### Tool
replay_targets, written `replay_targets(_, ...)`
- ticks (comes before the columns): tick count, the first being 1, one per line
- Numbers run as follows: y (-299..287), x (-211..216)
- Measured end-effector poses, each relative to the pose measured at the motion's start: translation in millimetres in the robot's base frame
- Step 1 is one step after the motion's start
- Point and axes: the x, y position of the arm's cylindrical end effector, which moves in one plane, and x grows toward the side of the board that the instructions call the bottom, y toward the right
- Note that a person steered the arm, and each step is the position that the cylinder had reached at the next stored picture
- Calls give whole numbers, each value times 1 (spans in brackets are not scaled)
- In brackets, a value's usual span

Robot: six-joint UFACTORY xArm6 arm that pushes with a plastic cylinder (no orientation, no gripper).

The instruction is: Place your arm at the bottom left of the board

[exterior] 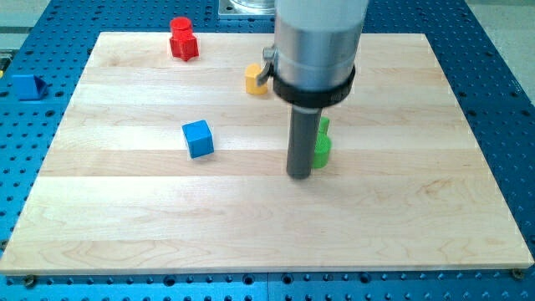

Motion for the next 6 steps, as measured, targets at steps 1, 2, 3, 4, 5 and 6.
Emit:
replay_targets(1, -37, 6)
replay_targets(2, -168, 61)
replay_targets(3, -333, 44)
replay_targets(4, -354, 34)
replay_targets(5, -320, 67)
replay_targets(6, -226, 112)
